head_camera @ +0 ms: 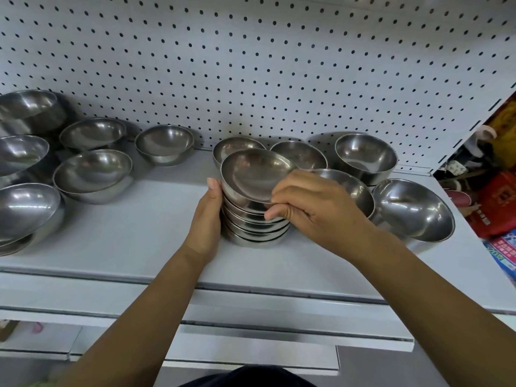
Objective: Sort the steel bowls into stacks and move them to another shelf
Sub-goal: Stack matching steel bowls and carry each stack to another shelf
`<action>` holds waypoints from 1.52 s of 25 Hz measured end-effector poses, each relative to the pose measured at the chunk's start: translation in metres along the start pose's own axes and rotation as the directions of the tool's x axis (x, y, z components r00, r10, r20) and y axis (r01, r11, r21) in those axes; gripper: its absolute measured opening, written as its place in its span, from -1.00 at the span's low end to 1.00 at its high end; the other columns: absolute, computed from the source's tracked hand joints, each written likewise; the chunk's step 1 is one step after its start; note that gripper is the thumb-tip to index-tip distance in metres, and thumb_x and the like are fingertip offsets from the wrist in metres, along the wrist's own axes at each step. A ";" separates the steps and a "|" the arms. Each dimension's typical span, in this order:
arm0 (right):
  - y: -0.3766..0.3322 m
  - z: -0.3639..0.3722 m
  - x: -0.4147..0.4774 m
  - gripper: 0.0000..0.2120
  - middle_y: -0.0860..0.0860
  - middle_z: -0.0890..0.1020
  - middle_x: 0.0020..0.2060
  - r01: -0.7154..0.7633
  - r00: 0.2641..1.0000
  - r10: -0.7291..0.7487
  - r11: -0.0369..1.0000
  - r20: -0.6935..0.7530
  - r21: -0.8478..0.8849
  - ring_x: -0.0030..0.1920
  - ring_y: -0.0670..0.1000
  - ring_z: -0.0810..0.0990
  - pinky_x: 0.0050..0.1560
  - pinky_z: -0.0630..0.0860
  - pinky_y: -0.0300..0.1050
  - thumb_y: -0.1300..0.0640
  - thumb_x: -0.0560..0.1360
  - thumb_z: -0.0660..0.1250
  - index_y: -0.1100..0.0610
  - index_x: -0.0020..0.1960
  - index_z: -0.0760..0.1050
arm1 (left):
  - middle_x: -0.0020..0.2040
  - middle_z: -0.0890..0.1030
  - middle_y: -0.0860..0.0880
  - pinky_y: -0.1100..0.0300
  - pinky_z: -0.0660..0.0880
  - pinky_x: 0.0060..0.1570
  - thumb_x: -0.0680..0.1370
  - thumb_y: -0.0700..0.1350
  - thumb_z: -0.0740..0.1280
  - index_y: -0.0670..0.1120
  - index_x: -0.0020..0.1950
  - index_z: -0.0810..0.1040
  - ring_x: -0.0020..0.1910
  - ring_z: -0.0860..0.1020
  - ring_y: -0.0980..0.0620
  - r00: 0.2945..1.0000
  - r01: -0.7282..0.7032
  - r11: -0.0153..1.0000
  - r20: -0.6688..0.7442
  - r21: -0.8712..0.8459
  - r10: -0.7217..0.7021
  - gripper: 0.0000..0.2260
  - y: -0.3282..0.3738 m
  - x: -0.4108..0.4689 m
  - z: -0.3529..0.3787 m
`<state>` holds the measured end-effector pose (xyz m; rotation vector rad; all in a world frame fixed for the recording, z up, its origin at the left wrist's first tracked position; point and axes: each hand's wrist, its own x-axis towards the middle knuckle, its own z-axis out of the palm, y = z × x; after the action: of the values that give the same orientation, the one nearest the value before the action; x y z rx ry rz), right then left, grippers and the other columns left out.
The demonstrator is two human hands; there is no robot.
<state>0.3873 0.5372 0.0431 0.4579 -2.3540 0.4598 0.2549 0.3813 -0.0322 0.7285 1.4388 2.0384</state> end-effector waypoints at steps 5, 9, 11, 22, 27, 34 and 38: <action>0.000 -0.004 -0.002 -0.77 0.06 0.67 -0.18 -0.010 0.999 0.013 0.998 0.053 -0.059 -0.15 0.09 0.58 -0.12 0.53 0.01 0.11 0.57 0.44 0.27 -0.13 0.68 | 0.38 0.61 -0.10 -0.17 0.30 0.52 0.49 0.52 0.16 0.00 0.38 0.59 0.45 0.50 -0.07 1.000 -0.002 1.000 -0.018 0.030 0.002 -0.26 0.000 -0.001 -0.002; -0.019 -0.006 -0.018 -0.70 0.04 0.69 0.05 -0.228 0.971 0.217 0.966 -0.101 -0.122 0.09 0.09 0.60 0.16 0.55 -0.05 0.05 0.51 0.51 0.25 0.11 0.68 | 0.36 0.61 -0.13 -0.21 0.33 0.50 0.49 0.52 0.18 -0.06 0.37 0.58 0.44 0.50 -0.11 1.000 -0.017 0.998 0.002 0.067 0.017 -0.24 -0.002 -0.003 -0.005; -0.039 -0.002 -0.037 -0.58 -0.01 0.63 0.15 -0.424 0.885 0.384 0.899 -0.263 -0.114 0.18 0.01 0.56 0.28 0.47 -0.19 -0.02 0.50 0.49 0.23 0.24 0.63 | 0.33 0.63 -0.11 -0.17 0.38 0.48 0.48 0.52 0.20 -0.03 0.31 0.59 0.41 0.53 -0.10 0.999 -0.045 0.996 -0.006 0.070 0.046 -0.29 0.000 -0.005 -0.006; -0.099 0.048 -0.068 -0.36 -0.14 0.64 0.20 -0.836 0.373 0.914 0.406 -0.161 0.369 0.21 -0.18 0.62 0.29 0.55 -0.22 -0.23 0.35 0.49 0.03 0.35 0.53 | 0.52 0.43 0.05 0.18 0.40 0.42 0.46 0.32 0.43 0.03 0.65 0.08 0.47 0.44 0.14 0.954 -0.272 0.889 0.224 0.368 0.199 -0.10 0.030 -0.004 -0.023; -0.087 0.064 -0.053 -0.22 -0.37 0.54 0.08 -0.907 0.285 0.958 0.276 -0.019 0.319 0.12 -0.34 0.53 0.22 0.40 -0.52 -0.04 0.28 0.68 -0.02 0.42 0.44 | 0.45 0.50 0.12 0.33 0.46 0.29 0.33 0.16 0.57 0.09 0.63 0.18 0.41 0.50 0.16 0.950 -0.212 0.911 0.294 0.353 0.107 -0.04 0.044 0.006 -0.027; -0.081 0.084 -0.046 -0.10 -0.20 0.60 0.17 -0.896 0.241 0.960 0.277 -0.143 0.347 0.21 -0.19 0.57 0.14 0.38 -0.58 -0.07 0.20 0.72 0.06 0.44 0.41 | 0.43 0.50 0.14 0.15 0.48 0.38 0.40 0.14 0.52 0.14 0.56 0.31 0.37 0.52 0.23 0.906 -0.209 0.906 0.421 0.369 0.037 -0.23 0.061 0.014 -0.040; -0.079 0.084 -0.044 -0.10 -0.23 0.58 0.10 -0.904 0.228 0.958 0.274 -0.173 0.329 0.16 -0.19 0.57 0.09 0.37 -0.61 -0.10 0.18 0.71 0.09 0.42 0.45 | 0.45 0.51 0.04 -0.01 0.43 0.46 0.40 0.06 0.55 0.05 0.55 0.35 0.43 0.50 0.10 0.918 -0.217 0.914 0.391 0.342 0.072 -0.24 0.051 0.013 -0.039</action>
<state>0.4061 0.4396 -0.0305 -1.0781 -1.9568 1.1786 0.2128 0.3501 0.0070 1.3443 1.5985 1.6121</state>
